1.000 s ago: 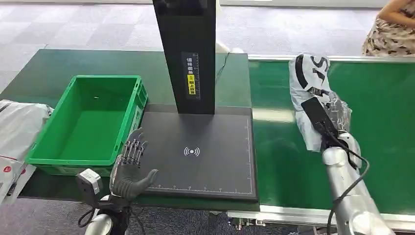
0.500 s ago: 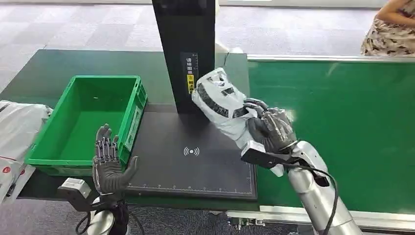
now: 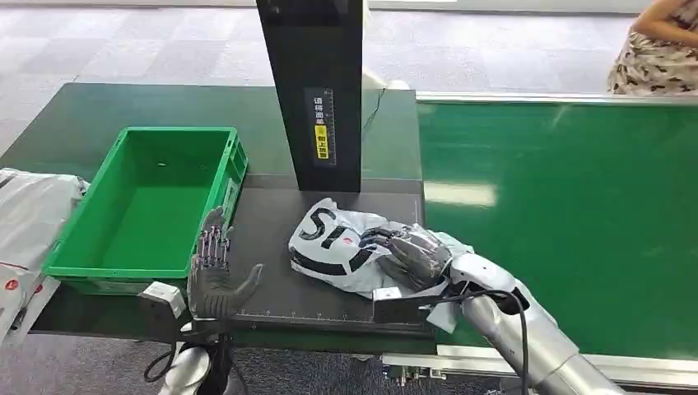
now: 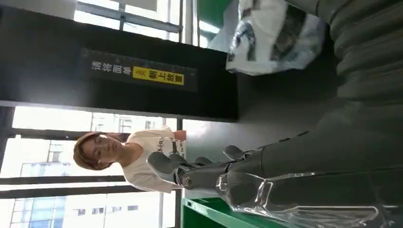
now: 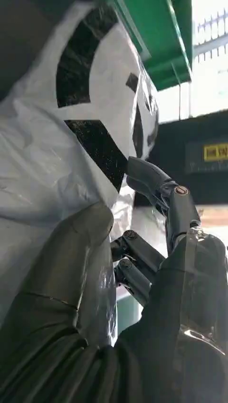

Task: Moved the parcel from conveyor to table for the left to box.

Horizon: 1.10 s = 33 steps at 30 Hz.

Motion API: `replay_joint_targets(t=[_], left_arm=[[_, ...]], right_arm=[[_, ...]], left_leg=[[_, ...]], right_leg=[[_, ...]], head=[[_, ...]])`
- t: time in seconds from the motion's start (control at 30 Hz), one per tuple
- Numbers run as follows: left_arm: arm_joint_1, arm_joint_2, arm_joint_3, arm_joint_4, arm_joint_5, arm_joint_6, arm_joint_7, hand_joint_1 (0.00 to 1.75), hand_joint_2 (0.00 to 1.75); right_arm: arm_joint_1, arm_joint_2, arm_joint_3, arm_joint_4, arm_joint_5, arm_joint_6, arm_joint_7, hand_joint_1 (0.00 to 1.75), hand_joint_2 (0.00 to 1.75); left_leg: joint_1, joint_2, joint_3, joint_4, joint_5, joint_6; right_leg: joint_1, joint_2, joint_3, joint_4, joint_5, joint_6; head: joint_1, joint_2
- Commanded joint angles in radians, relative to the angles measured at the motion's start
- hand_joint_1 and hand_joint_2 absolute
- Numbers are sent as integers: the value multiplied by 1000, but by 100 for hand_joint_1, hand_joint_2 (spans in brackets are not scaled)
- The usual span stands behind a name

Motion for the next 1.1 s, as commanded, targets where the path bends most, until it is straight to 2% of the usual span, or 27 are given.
replay_joint_targets(t=[0.03, 0.2, 0.37, 0.4, 0.43, 0.47, 0.6, 0.7, 0.73, 0.87, 0.93, 1.0, 1.1], left_arm=[[-3, -35, 46, -33, -28, -20, 15, 0, 175], [22, -49, 77, -73, -52, -52, 28, 0, 175], [31, -54, 94, -89, -67, -64, 33, 0, 175], [36, -54, 98, -95, -69, -66, 34, 0, 175], [44, -55, 103, -102, -73, -68, 35, 0, 175], [47, -55, 104, -105, -74, -68, 35, 0, 175], [66, -56, 106, -109, -91, -89, 41, 0, 175], [75, -61, 103, -114, -96, -101, 42, 0, 175], [79, -65, 104, -117, -65, -139, 57, 0, 175], [96, -75, 120, -114, 10, -231, 95, 0, 175], [95, -63, 96, -104, -25, -253, 113, 0, 175], [86, -44, 60, -82, -65, -287, 142, 0, 175], [51, 8, -26, -12, -189, -363, 206, 0, 175]], right_arm=[[-161, 109, 230, 189, 40, -65, -80, 175, 175], [-179, 123, 258, 153, 82, -188, -104, 175, 175], [-172, 155, 236, 211, 127, -277, -71, 175, 175], [-168, 159, 226, 221, 139, -303, -62, 161, 175], [-165, 165, 207, 235, 135, -304, -47, 24, 175], [-164, 165, 205, 237, 143, -314, -41, 0, 175], [-120, 160, 116, 212, 103, -349, -41, 0, 175], [-68, 152, 21, 156, -7, -349, -74, 0, 175], [-35, 148, -36, 119, -70, -336, -83, 0, 175], [64, 149, -184, 25, -136, -402, -73, 0, 175], [130, 156, -291, -33, -236, -428, -96, 0, 175], [186, 159, -370, -81, -326, -406, -118, 0, 175], [262, 171, -469, -140, -378, -407, -147, 0, 175]], left_leg=[[0, 6, 4, -2, -1, -1], [1, 3, 2, -1, 0, -1], [1, 3, 4, -2, 0, -1], [1, 2, 2, -1, 0, -1], [1, 3, 3, -2, 0, -1], [1, 2, 2, -2, 0, -1], [1, 2, 4, -3, 0, -1], [1, -1, 4, -3, 0, -1], [1, 0, 2, -1, 0, -1], [1, -2, 3, -2, 0, -1], [1, -2, 2, -1, 0, -1], [1, -4, 3, -3, 0, -1], [1, -5, 3, -3, 1, -1]], right_leg=[[0, 7, 1, -1, 1, -1], [1, 3, 0, 0, 0, 0], [1, 4, 2, -1, 0, 0], [1, 3, 1, -1, 0, 0], [1, 3, 2, -1, 0, 0], [1, 3, 1, -1, 0, 0], [1, 2, 3, -3, 0, -1], [1, 0, 4, -3, 0, -1], [1, 0, 2, -2, 0, 0], [1, -1, 3, -3, -1, 0], [1, -2, 2, -2, -1, 0], [1, -3, 4, -3, -1, 0], [1, -4, 3, -3, -1, 0]], head=[[0, 0], [0, 0], [0, 0], [0, 0], [0, 0], [0, 0], [0, 0], [0, 0], [0, 0], [0, 0], [0, 0], [0, 0], [0, 0]])
